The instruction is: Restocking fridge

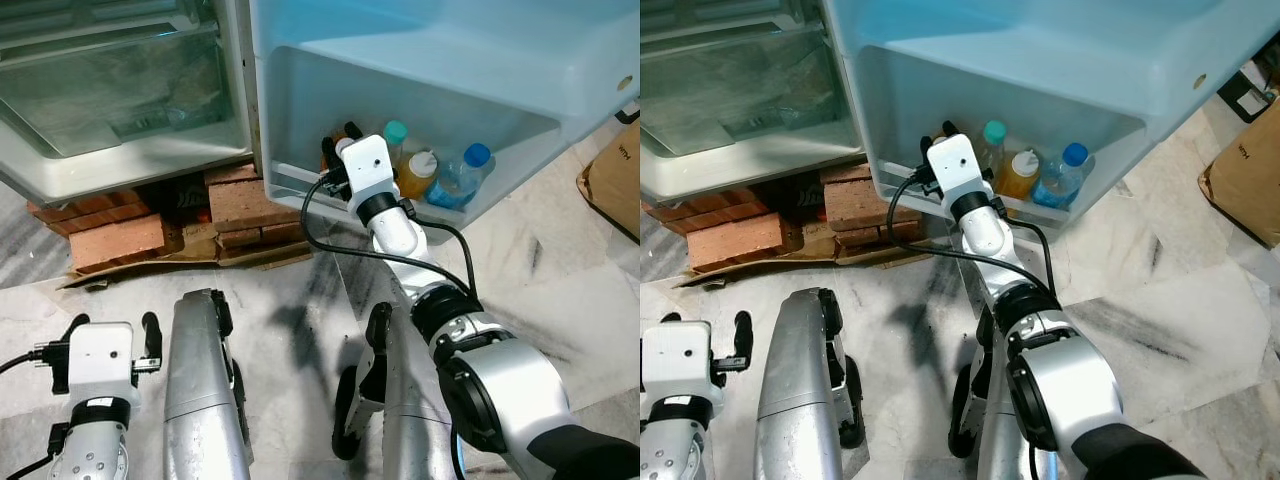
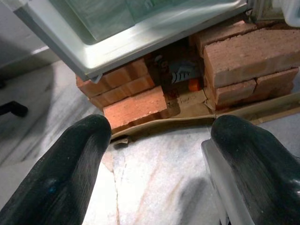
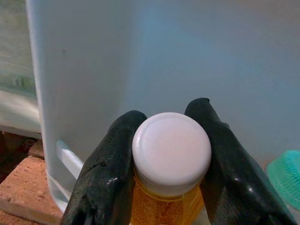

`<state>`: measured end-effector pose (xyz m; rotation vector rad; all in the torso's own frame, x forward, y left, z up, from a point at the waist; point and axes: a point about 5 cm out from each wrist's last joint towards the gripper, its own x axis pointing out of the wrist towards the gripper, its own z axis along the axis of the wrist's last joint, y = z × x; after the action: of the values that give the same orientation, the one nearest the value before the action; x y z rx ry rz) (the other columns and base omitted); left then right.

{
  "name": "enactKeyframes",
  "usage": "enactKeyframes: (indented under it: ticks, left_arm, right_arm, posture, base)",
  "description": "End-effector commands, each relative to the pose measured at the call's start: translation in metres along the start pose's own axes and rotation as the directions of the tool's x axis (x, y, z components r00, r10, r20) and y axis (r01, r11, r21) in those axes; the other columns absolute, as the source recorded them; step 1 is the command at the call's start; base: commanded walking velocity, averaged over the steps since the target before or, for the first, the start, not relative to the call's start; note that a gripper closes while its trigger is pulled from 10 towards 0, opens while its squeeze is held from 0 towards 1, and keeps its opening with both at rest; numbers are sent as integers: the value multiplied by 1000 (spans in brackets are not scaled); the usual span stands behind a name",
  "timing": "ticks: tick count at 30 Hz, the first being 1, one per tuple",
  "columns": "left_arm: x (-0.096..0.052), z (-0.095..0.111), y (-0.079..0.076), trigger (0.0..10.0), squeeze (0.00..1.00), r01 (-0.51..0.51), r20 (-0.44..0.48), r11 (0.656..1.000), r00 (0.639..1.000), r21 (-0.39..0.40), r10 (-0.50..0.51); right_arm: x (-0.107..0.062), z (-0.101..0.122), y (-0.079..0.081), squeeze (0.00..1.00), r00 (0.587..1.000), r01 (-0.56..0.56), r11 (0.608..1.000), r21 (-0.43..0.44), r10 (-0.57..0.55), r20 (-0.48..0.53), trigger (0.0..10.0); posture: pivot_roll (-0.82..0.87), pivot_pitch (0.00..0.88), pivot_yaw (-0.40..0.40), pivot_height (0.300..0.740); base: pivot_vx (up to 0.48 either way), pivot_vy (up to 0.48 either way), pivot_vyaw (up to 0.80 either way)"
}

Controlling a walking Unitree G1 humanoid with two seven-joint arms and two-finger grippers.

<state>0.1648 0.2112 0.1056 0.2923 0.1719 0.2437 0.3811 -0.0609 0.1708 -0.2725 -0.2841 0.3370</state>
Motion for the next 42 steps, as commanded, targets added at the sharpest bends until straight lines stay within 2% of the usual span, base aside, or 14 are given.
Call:
enactKeyframes:
  ticks: [1,2,3,12,26,32,34,35,36,38,39,40,41,42]
  left_arm:
    - [-3,-9,1,10000,0,8,-46,1000,999,15,-8]
    - [-3,-9,1,10000,0,7,-48,1000,999,15,-6]
    - [-2,-10,2,10000,0,5,-49,1000,999,14,-4]
    - [9,-11,0,10000,0,8,-39,1000,999,21,-7]
    - [41,-10,-10,10000,0,13,2,1000,1000,4,-13]
    - [45,-14,-13,10000,0,17,2,1000,1000,-2,-17]
    - [47,-19,-15,10000,0,18,2,1000,1000,-9,-18]
    - [47,-19,-15,10000,0,18,2,1000,1000,-9,-18]
    - [49,-19,-18,10000,0,19,6,1000,1000,-14,-19]
    - [50,-20,-19,10000,0,19,8,1000,1000,-17,-19]
    - [53,-20,-20,10000,0,18,12,1000,1000,-23,-18]
    - [58,-18,-22,10000,0,16,21,999,1000,-35,-15]
    - [58,-18,-22,10000,0,16,21,999,1000,-35,-15]
    - [62,-16,-24,10000,0,18,33,999,999,-44,-17]
  right_arm:
    - [-21,-39,5,0,980,-18,999,27,23,-196,10000]
    - [-20,-39,2,329,980,-8,999,36,14,-199,10000]
    - [-20,-39,-2,1000,981,10,999,50,0,-196,10000]
    - [-9,-22,-10,1000,993,13,996,93,-2,-114,10000]
    - [4,18,-24,1000,987,-123,984,128,107,121,10000]
    - [-16,8,-21,1000,975,-181,970,163,156,156,10000]
    - [-46,-10,-16,1000,979,-177,967,183,153,138,10000]
    - [-46,-10,-16,1000,979,-177,967,183,153,138,10000]
    - [-64,-24,-15,1000,989,-138,965,224,121,88,10000]
    - [-72,-30,-14,1000,992,-122,963,240,109,64,10000]
    - [-88,-39,-14,1000,996,-86,966,246,81,30,10000]
    - [-104,-46,-13,373,999,-41,966,257,43,-4,10000]
    - [-104,-46,-13,373,999,-41,966,257,43,-4,10000]
    - [-114,-51,-14,0,999,20,962,273,-8,-45,10000]
  posture:
    - [293,403,-102,522]
    - [294,398,-101,522]
    - [295,392,-100,522]
    - [285,356,-93,522]
    - [224,247,-93,522]
    - [206,200,-95,522]
    - [198,163,-95,522]
    - [198,163,-95,522]
    - [193,144,-95,522]
    - [192,140,-94,522]
    - [189,129,-93,522]
    - [185,102,-87,522]
    - [185,102,-87,522]
    - [181,92,-84,522]
  base:
    - [0,0,0]
    - [0,0,0]
    - [0,0,0]
    - [0,0,0]
    - [0,0,0]
    - [0,0,0]
    - [0,0,0]
    - [0,0,0]
    - [0,0,0]
    - [0,0,0]
    - [0,0,0]
    - [0,0,0]
    - [0,0,0]
    - [0,0,0]
